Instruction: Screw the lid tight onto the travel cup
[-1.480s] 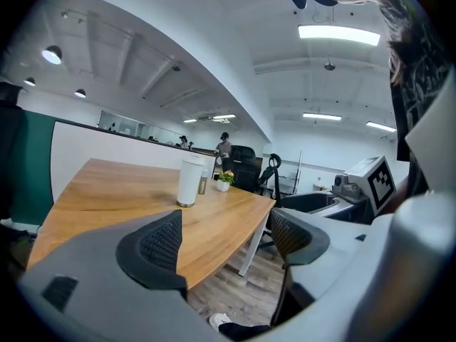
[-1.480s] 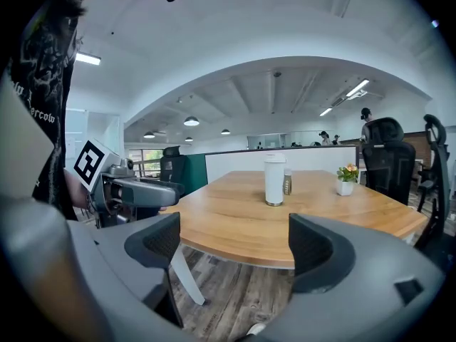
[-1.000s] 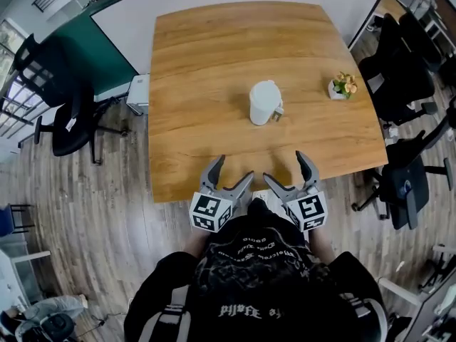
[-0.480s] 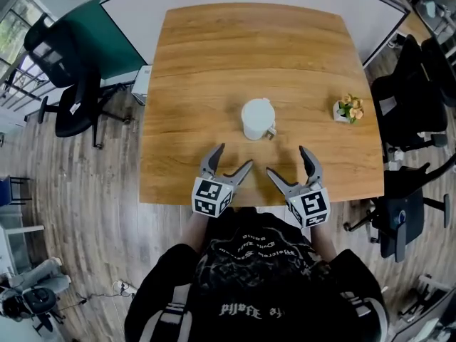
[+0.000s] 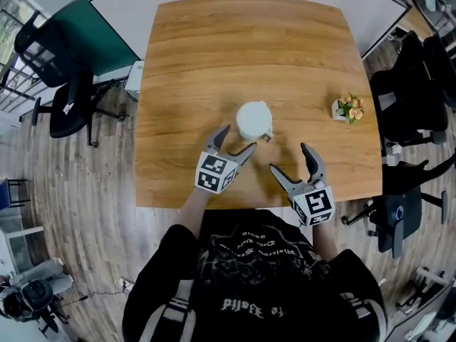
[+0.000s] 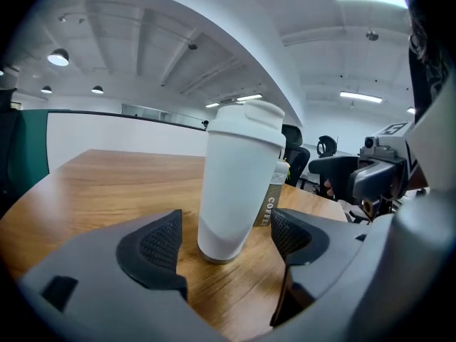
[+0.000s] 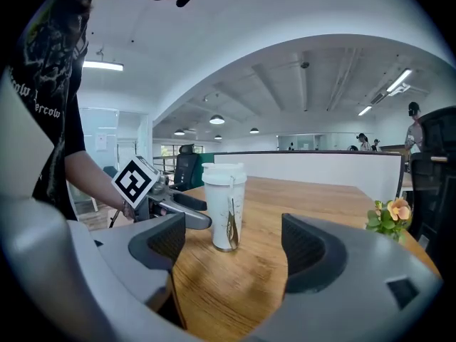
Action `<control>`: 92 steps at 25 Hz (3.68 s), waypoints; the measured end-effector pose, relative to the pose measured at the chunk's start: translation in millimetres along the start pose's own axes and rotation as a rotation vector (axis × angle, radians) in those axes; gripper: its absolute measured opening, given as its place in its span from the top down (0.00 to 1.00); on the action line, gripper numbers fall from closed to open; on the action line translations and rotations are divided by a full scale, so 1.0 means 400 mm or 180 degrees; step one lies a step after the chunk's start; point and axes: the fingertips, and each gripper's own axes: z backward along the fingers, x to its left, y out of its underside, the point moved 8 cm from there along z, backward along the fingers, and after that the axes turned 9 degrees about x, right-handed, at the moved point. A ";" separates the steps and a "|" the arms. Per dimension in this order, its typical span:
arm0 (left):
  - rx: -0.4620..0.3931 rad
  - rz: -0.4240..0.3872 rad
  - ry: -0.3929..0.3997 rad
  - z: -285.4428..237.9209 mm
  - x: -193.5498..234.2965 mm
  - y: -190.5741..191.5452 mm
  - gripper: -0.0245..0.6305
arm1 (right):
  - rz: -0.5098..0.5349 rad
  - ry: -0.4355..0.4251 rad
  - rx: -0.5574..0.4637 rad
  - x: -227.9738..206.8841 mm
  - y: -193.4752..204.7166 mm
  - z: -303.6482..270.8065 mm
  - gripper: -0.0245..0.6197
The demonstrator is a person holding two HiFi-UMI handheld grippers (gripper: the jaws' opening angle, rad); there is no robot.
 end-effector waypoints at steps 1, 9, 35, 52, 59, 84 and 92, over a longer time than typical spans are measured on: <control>0.0017 -0.0031 0.0067 -0.010 0.004 -0.003 0.34 | -0.0013 -0.0009 0.0019 0.000 -0.002 -0.001 0.31; 0.0042 -0.0280 0.0449 -0.079 0.045 -0.026 0.34 | 0.0429 -0.0480 0.0296 0.008 -0.043 -0.065 0.31; 0.0278 -0.0621 0.0928 -0.117 0.051 -0.045 0.35 | 0.6446 -0.2455 0.1345 0.043 -0.394 -0.255 0.32; 0.0307 -0.0617 0.0965 -0.115 0.061 -0.050 0.35 | 0.5302 -0.2917 0.2134 0.072 -0.388 -0.330 0.38; 0.0322 -0.0542 0.0897 -0.111 0.061 -0.049 0.35 | 0.3603 -0.2431 0.2114 0.040 -0.391 -0.335 0.38; 0.0221 -0.0348 0.0565 -0.121 0.037 -0.037 0.35 | 0.0166 0.0329 0.0343 0.071 -0.282 -0.250 0.38; 0.0291 -0.0428 0.0814 -0.111 0.048 -0.040 0.35 | 0.1349 -0.1326 0.0628 0.025 -0.383 -0.234 0.17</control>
